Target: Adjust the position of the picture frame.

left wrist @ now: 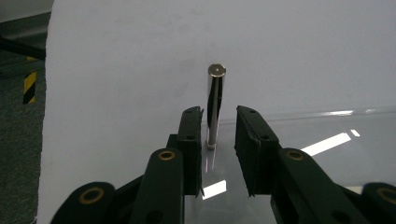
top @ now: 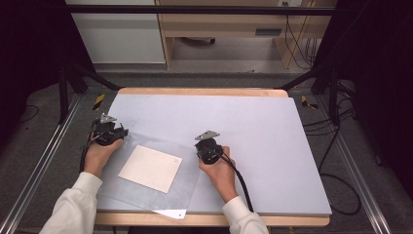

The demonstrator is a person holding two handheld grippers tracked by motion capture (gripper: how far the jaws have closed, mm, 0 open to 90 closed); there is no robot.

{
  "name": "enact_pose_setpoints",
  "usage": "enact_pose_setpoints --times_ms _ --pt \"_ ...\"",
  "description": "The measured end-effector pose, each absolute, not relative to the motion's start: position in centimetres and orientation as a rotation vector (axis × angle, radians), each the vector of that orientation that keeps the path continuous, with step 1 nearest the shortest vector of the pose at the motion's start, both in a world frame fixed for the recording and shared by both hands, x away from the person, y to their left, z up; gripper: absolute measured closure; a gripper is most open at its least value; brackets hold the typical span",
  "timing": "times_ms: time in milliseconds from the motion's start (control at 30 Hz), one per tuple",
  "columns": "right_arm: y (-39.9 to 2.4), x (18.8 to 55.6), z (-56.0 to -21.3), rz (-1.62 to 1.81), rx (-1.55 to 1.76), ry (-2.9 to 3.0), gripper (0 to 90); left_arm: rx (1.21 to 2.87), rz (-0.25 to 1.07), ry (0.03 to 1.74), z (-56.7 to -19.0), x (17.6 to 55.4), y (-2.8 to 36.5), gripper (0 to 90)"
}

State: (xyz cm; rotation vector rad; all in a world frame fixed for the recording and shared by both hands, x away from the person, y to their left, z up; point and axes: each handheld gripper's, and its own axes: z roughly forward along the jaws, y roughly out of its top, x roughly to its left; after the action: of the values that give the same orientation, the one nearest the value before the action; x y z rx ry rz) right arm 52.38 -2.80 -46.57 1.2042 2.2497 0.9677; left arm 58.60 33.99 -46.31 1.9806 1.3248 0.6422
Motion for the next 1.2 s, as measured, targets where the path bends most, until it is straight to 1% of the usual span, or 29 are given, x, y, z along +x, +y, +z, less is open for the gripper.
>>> enact_pose_setpoints --times_ms 267,567,733,1200 --pt "-2.83 52.43 -46.53 0.967 1.211 2.252 85.3 1.937 0.669 1.361 -46.63 58.85 34.04 77.5" --pt "-2.91 52.46 -46.51 0.969 1.212 2.256 85.3 1.939 0.709 1.369 -46.67 58.87 33.2 79.1" --pt "-2.93 52.51 -46.5 0.974 1.225 2.254 85.3 1.933 0.71 1.372 -46.73 58.92 33.32 83.2" --pt "-2.91 52.51 -46.45 0.97 1.24 2.256 85.4 1.942 0.699 1.375 -46.72 59.11 33.32 84.0"
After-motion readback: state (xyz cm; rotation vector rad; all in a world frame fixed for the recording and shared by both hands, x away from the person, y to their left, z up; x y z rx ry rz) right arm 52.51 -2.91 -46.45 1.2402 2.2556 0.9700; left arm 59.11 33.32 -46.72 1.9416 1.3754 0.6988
